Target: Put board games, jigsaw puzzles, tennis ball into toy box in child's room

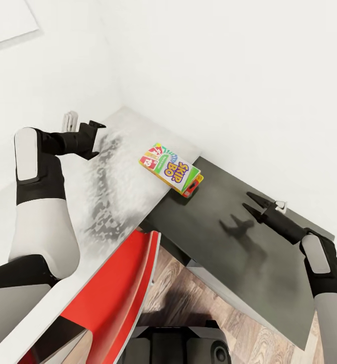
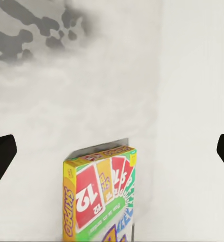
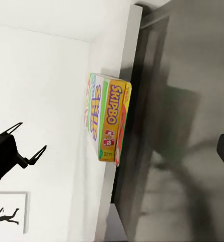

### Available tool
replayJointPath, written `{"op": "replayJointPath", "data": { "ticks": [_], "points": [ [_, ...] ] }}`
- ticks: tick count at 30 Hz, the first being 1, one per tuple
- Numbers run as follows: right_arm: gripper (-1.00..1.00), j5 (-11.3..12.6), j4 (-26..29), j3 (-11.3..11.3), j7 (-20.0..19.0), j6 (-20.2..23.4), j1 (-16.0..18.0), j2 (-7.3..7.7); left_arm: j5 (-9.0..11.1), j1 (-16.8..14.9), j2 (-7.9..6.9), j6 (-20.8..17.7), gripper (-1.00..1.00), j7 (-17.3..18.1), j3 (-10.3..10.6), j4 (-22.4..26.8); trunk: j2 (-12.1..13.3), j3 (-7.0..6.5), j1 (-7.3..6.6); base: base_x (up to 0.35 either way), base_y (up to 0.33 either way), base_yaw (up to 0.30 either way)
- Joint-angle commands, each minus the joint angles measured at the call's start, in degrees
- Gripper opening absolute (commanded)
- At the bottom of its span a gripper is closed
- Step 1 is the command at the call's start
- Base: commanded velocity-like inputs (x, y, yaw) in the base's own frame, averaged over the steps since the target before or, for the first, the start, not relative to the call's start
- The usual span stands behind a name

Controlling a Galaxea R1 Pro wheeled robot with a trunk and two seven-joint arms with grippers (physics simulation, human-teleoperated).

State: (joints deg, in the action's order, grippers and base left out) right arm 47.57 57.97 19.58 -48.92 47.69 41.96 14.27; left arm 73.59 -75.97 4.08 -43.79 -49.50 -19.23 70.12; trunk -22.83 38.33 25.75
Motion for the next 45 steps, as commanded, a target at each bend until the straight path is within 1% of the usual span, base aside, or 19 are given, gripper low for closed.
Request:
{"op": "replayJointPath", "data": {
  "ticks": [1,2,3,5,6,7,8,10,11,13,16,18,24,32,40,45],
  "points": [
    [1.0,0.1,-0.7,0.1,-0.1,0.3,0.2,-0.13,1.8,0.0,0.09,-0.1,1.0,-0.8,-0.1,0.3,-0.1,0.07,0.03,0.0,0.0,0.0],
    [1.0,0.2,-1.3,0.1,-0.2,0.3,0.4,-0.23,2.8,0.0,0.1,-0.1,1.0,-0.9,-0.1,0.5,-0.1,0.07,0.03,0.0,0.0,0.0],
    [1.0,0.2,-1.3,0.1,-0.2,0.3,0.4,-0.23,2.8,0.0,0.1,-0.1,1.0,-0.9,-0.1,0.5,-0.1,0.07,0.03,0.0,0.0,0.0],
    [1.0,0.3,-2.2,0.2,-0.3,0.3,0.7,-0.36,4.4,0.1,0.1,-0.1,1.0,-1.2,0.3,1.2,-0.1,0.07,0.03,0.0,0.0,0.0],
    [1.0,0.3,-2.2,0.2,-0.3,0.3,0.7,-0.36,4.4,0.1,0.1,-0.1,1.0,-1.2,0.3,1.2,-0.1,0.07,0.03,0.0,0.0,0.0],
    [1.0,0.3,-2.8,0.2,-0.3,0.3,0.7,-0.42,5.0,0.1,0.07,-0.1,1.0,-1.3,0.6,1.6,-0.1,0.07,0.03,0.0,0.0,0.0],
    [1.0,0.3,-2.8,0.2,-0.3,0.3,0.7,-0.42,5.0,0.1,0.07,-0.1,1.0,-1.3,0.6,1.6,-0.1,0.07,0.03,0.0,0.0,0.0],
    [1.0,0.4,-4.3,0.3,-0.3,0.3,0.9,-0.48,5.9,0.1,0.01,0.0,1.0,-1.5,1.7,2.3,-0.1,0.07,0.03,0.0,0.0,0.0],
    [1.0,0.4,-4.3,0.3,-0.3,0.3,0.9,-0.48,5.9,0.1,0.01,0.0,1.0,-1.5,1.7,2.3,-0.1,0.07,0.03,0.0,0.0,0.0],
    [1.0,0.5,-5.8,0.3,-0.4,0.3,1.0,-0.51,6.3,0.2,-0.07,0.1,1.0,-1.6,2.9,2.8,-0.1,0.07,0.03,0.0,0.0,0.0],
    [1.0,0.6,-6.5,0.3,-0.4,0.3,1.0,-0.52,6.5,0.2,-0.14,0.2,1.0,-1.6,3.5,3.0,-0.1,0.07,0.03,0.0,0.0,0.0],
    [1.0,1.1,-7.5,0.3,-0.7,0.3,1.1,-0.53,6.8,0.2,-0.28,0.3,1.0,-1.7,4.5,3.6,-0.1,0.07,0.03,0.0,0.0,0.0],
    [1.0,1.6,-8.8,0.3,-1.8,0.2,1.5,-0.55,7.3,0.2,-0.5,0.4,1.0,-1.7,5.6,4.6,-0.1,0.07,0.03,0.0,0.0,0.0],
    [1.0,1.9,-9.5,0.3,-2.7,0.1,1.6,-0.7,7.6,0.2,-0.6,0.4,1.0,-1.4,6.2,5.2,-0.1,0.07,0.03,0.0,0.0,0.0],
    [1.0,1.9,-9.7,0.4,-3.0,0.0,1.6,-0.82,7.7,0.2,-0.68,0.4,1.0,-1.3,6.4,5.3,-0.1,0.07,0.03,0.0,0.0,0.0],
    [1.0,1.9,-9.7,0.4,-3.1,-0.8,1.5,-0.92,7.7,0.2,-0.72,0.4,1.0,-1.3,6.4,5.4,-0.1,0.07,0.03,0.0,0.0,0.0]
  ]
}}
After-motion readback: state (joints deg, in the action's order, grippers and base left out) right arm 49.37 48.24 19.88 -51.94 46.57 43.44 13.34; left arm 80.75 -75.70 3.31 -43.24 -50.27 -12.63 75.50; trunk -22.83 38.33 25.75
